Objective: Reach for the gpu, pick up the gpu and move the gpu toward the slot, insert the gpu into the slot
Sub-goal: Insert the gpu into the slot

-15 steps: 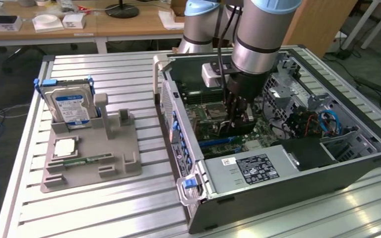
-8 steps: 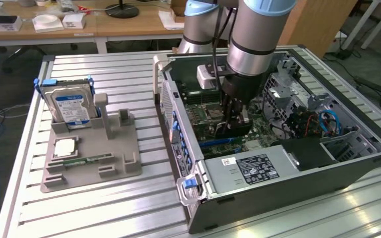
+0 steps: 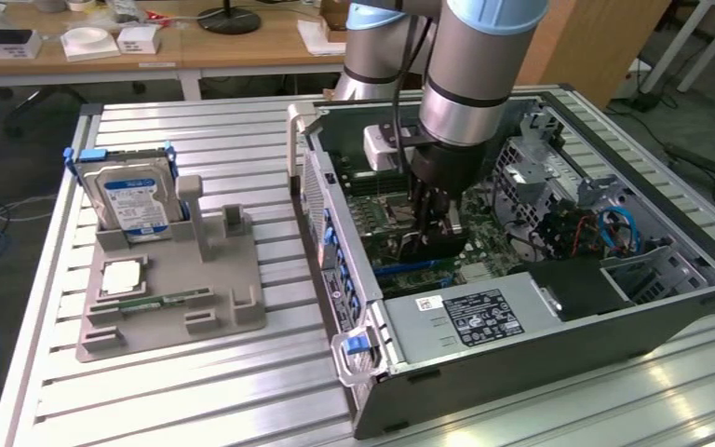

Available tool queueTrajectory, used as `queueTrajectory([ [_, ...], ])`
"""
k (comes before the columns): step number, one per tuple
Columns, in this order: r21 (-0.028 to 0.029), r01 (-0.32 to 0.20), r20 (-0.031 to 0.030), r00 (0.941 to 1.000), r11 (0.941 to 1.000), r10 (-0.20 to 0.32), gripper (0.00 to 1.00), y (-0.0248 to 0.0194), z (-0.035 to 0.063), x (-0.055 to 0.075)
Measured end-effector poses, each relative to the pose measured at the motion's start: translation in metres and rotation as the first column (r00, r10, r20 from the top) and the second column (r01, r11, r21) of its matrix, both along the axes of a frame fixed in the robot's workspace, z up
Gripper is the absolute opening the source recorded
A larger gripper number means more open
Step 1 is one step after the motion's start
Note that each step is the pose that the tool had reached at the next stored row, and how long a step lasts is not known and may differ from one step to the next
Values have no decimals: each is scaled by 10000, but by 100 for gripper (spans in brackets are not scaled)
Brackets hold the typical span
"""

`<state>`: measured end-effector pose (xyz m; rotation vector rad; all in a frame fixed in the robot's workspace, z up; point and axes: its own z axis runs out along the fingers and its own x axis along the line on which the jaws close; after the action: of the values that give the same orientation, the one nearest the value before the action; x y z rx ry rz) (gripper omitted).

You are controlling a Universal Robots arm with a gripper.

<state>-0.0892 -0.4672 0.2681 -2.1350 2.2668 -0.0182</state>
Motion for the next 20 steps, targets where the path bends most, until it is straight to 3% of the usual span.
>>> queueTrajectory([
  [20,1,0,-3,10000,10000,0,26,5,-16,-14],
])
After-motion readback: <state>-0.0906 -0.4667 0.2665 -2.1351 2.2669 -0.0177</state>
